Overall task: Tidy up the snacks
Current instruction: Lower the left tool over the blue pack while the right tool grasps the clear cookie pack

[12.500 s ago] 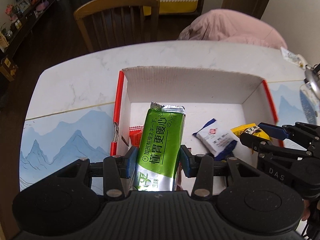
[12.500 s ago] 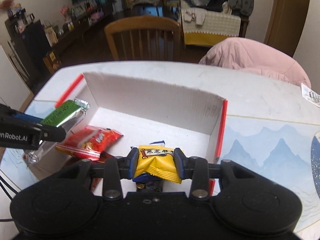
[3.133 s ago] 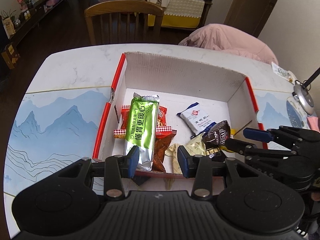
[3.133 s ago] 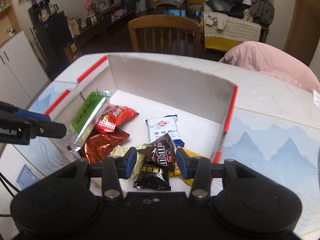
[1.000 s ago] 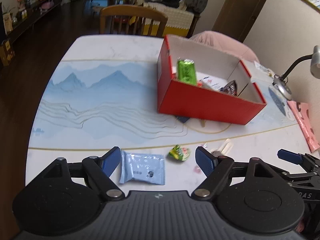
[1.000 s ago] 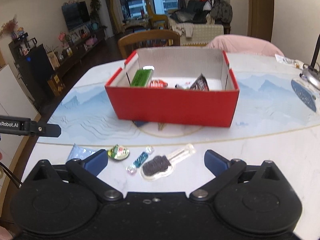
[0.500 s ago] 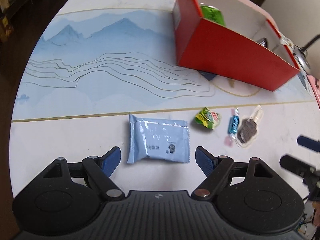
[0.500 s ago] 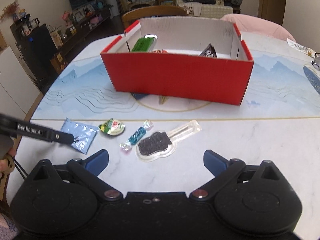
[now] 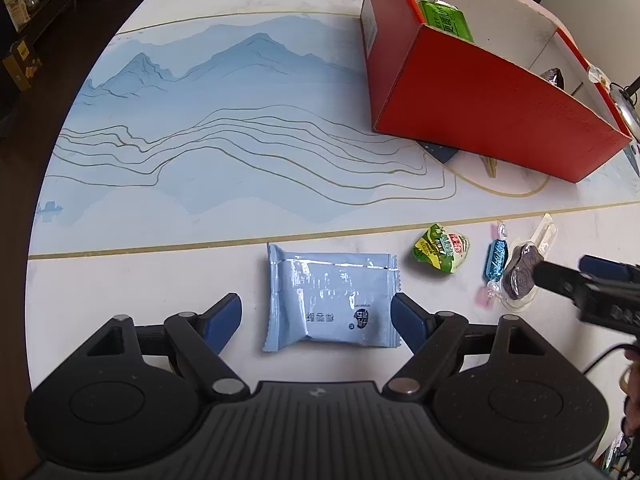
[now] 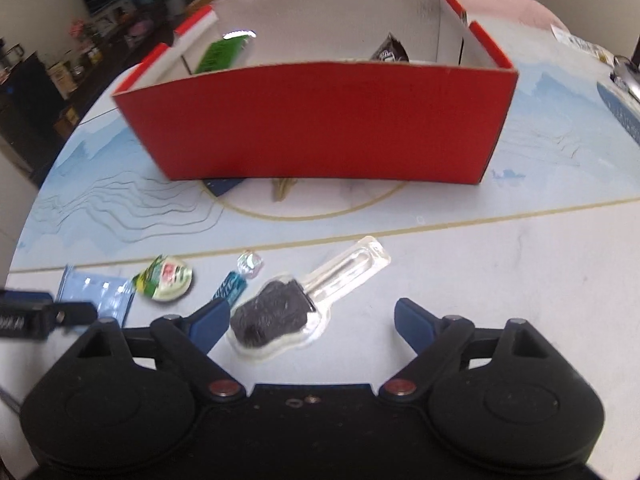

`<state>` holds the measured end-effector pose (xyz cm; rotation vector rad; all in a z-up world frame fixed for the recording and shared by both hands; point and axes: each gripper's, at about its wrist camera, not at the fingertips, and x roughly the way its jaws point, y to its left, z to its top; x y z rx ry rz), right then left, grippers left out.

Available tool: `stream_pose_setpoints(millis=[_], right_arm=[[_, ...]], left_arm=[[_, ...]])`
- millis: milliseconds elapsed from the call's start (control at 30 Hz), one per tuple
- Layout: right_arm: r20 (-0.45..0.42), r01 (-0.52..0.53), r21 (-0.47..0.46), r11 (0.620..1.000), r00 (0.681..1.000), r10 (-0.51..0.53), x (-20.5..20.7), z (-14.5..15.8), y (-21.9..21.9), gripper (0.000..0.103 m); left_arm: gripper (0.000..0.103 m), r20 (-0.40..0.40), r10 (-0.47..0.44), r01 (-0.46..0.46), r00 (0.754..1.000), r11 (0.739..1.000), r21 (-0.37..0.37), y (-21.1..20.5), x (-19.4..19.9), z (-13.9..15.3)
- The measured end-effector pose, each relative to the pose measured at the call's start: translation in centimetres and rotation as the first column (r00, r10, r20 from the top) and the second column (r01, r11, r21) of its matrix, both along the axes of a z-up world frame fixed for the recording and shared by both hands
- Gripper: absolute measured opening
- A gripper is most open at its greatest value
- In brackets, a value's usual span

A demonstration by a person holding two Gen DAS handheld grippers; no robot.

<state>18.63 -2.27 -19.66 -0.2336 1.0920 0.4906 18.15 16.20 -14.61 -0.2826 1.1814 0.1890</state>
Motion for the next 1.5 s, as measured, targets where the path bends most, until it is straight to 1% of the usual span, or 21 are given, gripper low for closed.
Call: stream_pose_setpoints(millis=[67,167,233,467,700,800,867,900,933,1000,1033,1133,1367,1500], right_arm=[[0.028,0.024,-0.041,0.999,0.999,-0.023,0.2,-0.5,0.8,0.086],[0.04,0.05,-0.067,0.997,0.998,-0.047,0.6,-1.2,1.5,0.083],[0.049,0.048,-0.076,0.996,0.998,-0.045,0.8,-1.6,1.8,0.082],[0.068,-0.017,-0.117,0.993,0.997,0.025,-0.6,-1.8,2.1,0.078],[0.066,-0.065,-0.112,0.992,0.995,0.073,-2.2,-1.5,-0.7,0.077],[0.07,-0.076,-0.107,0.991,0.994,0.084,-2.7,-1.2,-1.7,0.069],[0.078,-0.087,-0.102,0.991,0.992,0.096,-3.3,-1.0,-2.1,0.058],[0.081,-0.091,-0.101,0.991,0.992,0.099,-3.5,-1.0,-2.2,0.055],[0.084,-0.092,-0.099,0.991,0.991,0.1,-3.8,-0.9,-2.3,0.048],[0.09,-0.077,-0.095,0.992,0.992,0.086,-4.0,-0.8,-2.5,0.045],[0.094,-0.073,-0.093,0.993,0.992,0.082,-4.1,-0.7,-2.4,0.041],[0.102,-0.081,-0.093,0.992,0.991,0.091,-4.3,-0.7,-2.5,0.04],[0.104,-0.083,-0.084,0.993,0.99,0.092,-4.6,-0.8,-2.7,0.04],[0.11,-0.087,-0.086,0.993,0.989,0.096,-4.7,-0.9,-2.7,0.04]], left_arm=[[0.082,-0.001,0.006,-0.006,1.0,1.0,0.001,0.1,-0.1,0.1],[0.082,0.001,0.018,-0.018,1.0,1.0,0.001,0.4,-0.4,0.3],[0.082,0.003,0.021,-0.021,1.0,1.0,0.0,0.6,-0.6,0.4],[0.082,-0.001,0.028,-0.028,1.0,1.0,-0.011,0.9,-0.6,0.2],[0.082,-0.002,0.03,-0.03,1.0,0.999,-0.023,1.1,-0.4,-0.1],[0.082,-0.006,0.027,-0.027,1.0,0.999,-0.031,1.1,-0.3,-0.3],[0.082,-0.009,0.023,-0.024,1.0,0.999,-0.033,1.0,-0.3,-0.4],[0.082,-0.011,0.021,-0.022,1.0,0.999,-0.034,0.9,-0.2,-0.5],[0.082,-0.011,0.019,-0.019,1.0,0.999,-0.035,0.9,-0.2,-0.5],[0.082,-0.008,0.015,-0.015,1.0,0.999,-0.038,0.8,-0.2,-0.4],[0.082,-0.007,0.013,-0.014,1.0,0.999,-0.038,0.8,-0.1,-0.4],[0.082,-0.009,0.01,-0.011,1.0,0.999,-0.044,0.8,-0.1,-0.5],[0.082,-0.024,-0.011,0.01,1.0,0.999,-0.051,0.5,0.3,-1.7],[0.082,-0.032,-0.014,0.013,0.999,1.0,-0.023,0.3,0.5,-2.3]])
